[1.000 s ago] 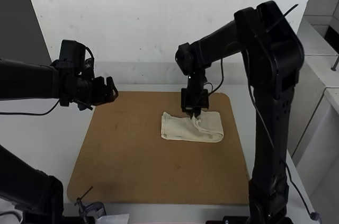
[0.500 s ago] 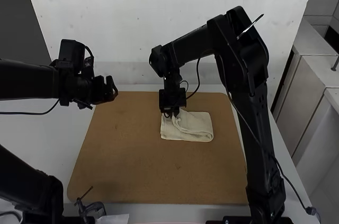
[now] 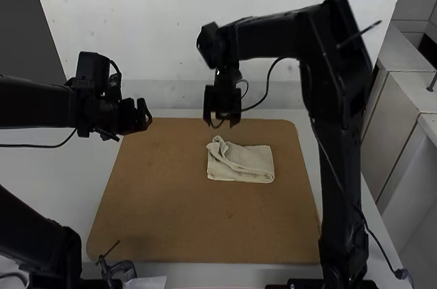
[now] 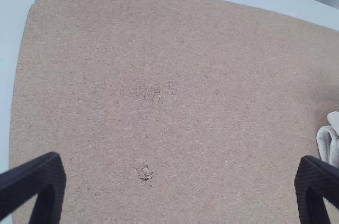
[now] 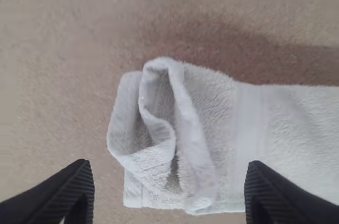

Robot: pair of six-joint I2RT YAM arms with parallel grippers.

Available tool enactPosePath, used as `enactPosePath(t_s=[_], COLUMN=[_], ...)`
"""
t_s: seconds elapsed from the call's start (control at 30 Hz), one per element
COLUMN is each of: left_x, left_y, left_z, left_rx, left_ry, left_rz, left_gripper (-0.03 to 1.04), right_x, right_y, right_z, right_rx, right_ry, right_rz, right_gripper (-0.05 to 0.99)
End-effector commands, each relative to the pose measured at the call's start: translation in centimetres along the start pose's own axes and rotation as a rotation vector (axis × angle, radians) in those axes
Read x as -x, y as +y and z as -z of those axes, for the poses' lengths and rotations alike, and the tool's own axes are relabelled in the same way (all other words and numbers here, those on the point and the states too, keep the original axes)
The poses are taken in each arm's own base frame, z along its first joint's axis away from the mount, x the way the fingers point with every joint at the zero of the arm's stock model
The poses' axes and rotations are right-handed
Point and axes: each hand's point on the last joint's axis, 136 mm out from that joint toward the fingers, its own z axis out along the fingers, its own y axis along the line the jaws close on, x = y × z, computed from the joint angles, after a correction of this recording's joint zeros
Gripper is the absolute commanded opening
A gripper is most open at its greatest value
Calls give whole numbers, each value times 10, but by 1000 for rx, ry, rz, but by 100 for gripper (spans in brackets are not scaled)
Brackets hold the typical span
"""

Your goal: Fold the towel.

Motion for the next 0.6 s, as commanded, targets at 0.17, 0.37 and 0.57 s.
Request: enactPosePath(t_s=[0.17, 0.37, 0.57], left_x=[-6, -9, -7], left_y=[0, 3, 5], left_z=[-2, -5, -4], left_rx=[-6, 3, 7], left_ry=[12, 11, 5], left_rz=[-8, -6, -7], left_gripper=[97, 97, 97], right_x=[7, 5, -3], right_y=[-60, -48, -28], right_z=[-18, -50, -63], right_rx=[-127, -136, -121], right_ry=[0, 22, 24], right_rz=[-30, 6, 47], right_gripper=[2, 2, 2])
